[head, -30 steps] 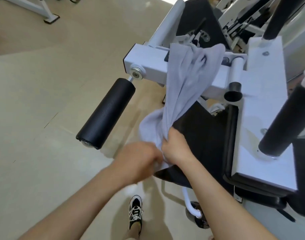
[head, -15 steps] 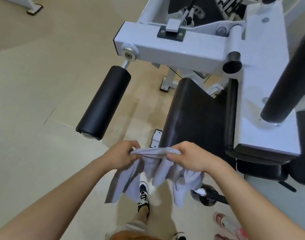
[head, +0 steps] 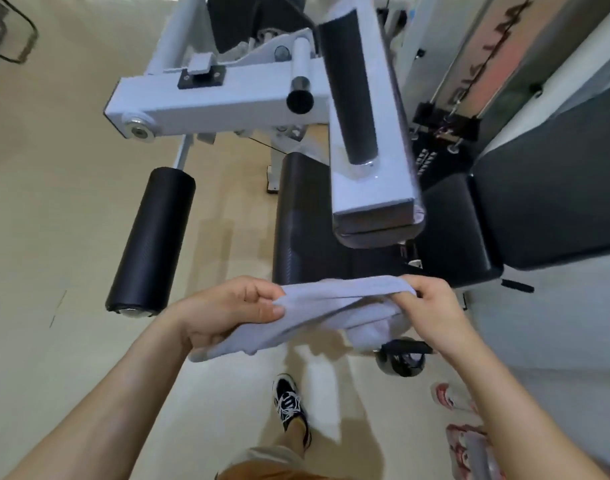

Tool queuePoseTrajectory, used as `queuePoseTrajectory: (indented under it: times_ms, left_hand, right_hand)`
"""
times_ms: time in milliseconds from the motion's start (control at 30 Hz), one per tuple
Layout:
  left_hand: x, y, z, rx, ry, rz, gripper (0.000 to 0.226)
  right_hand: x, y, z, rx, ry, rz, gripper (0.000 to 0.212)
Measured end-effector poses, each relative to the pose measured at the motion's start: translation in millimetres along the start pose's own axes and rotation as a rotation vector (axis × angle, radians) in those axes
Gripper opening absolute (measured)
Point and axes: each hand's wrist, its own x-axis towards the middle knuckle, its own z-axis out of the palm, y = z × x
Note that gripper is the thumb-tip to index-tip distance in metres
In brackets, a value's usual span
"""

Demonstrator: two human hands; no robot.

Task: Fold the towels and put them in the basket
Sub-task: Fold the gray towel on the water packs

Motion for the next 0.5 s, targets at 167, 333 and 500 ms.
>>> queuePoseTrajectory:
  times_ms: [167, 333, 500]
  left_hand:
    - [39, 12, 73, 0.791, 0.264, 0.157, 0.021]
    - [65, 32, 170, 0.641, 0.417, 0.358, 0.011]
    - [75, 55, 278, 0.324, -0.45, 0.137, 0.02]
  right_hand:
    - [-77, 51, -55, 0.374, 0.251, 0.208, 0.026]
    - [-196, 119, -106, 0.727, 0.201, 0.284, 0.015]
    - [-347, 186, -138, 0.893, 0.5, 0.289, 0.05]
